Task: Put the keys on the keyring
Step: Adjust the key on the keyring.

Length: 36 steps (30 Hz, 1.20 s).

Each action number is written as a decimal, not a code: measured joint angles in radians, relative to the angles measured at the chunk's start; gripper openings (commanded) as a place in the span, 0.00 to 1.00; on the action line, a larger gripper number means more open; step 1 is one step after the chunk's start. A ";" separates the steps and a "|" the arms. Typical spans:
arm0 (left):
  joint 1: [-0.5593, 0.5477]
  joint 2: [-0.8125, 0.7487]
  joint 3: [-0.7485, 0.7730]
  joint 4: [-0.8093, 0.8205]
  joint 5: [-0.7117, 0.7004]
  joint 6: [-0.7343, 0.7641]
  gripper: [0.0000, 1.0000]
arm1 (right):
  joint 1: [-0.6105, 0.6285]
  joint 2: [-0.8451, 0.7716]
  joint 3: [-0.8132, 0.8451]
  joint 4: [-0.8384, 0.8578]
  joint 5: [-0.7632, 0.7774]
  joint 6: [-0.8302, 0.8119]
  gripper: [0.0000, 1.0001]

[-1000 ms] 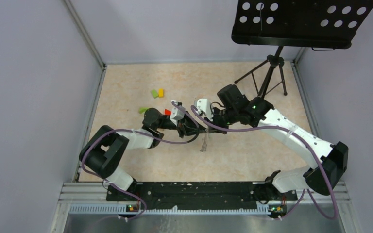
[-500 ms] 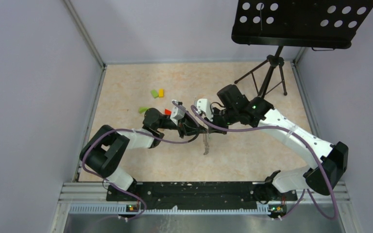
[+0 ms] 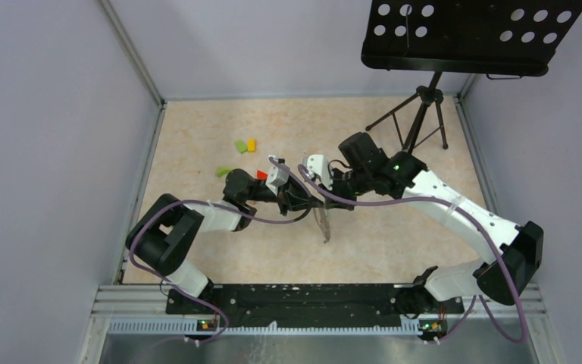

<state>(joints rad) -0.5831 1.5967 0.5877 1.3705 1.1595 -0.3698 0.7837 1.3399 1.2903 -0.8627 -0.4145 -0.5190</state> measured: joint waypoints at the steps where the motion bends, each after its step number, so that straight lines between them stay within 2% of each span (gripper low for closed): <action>1: 0.000 0.000 0.000 0.000 0.000 0.000 0.00 | 0.000 0.000 0.000 0.000 0.000 0.001 0.00; 4: 0.000 0.000 0.000 0.004 0.003 -0.003 0.00 | 0.000 0.000 -0.001 0.002 0.000 0.007 0.01; 13: 0.001 -0.010 0.000 0.026 0.030 -0.045 0.00 | 0.001 -0.072 -0.073 0.079 0.001 0.027 0.26; 18: 0.000 -0.032 0.000 0.030 0.045 -0.065 0.00 | -0.005 -0.102 -0.108 0.117 -0.012 0.025 0.31; 21: 0.000 -0.035 0.000 0.039 0.054 -0.075 0.00 | -0.008 -0.110 -0.128 0.130 -0.024 0.025 0.29; 30: 0.001 -0.035 -0.006 0.095 0.058 -0.106 0.00 | -0.010 -0.111 -0.139 0.139 -0.063 0.024 0.04; 36: 0.001 -0.035 -0.014 0.129 0.056 -0.116 0.00 | -0.010 -0.112 -0.145 0.141 -0.080 0.025 0.00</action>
<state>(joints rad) -0.5823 1.5620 0.5739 1.4994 1.2152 -0.4854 0.7734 1.2282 1.1450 -0.7219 -0.4946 -0.4938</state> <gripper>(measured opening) 0.005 0.005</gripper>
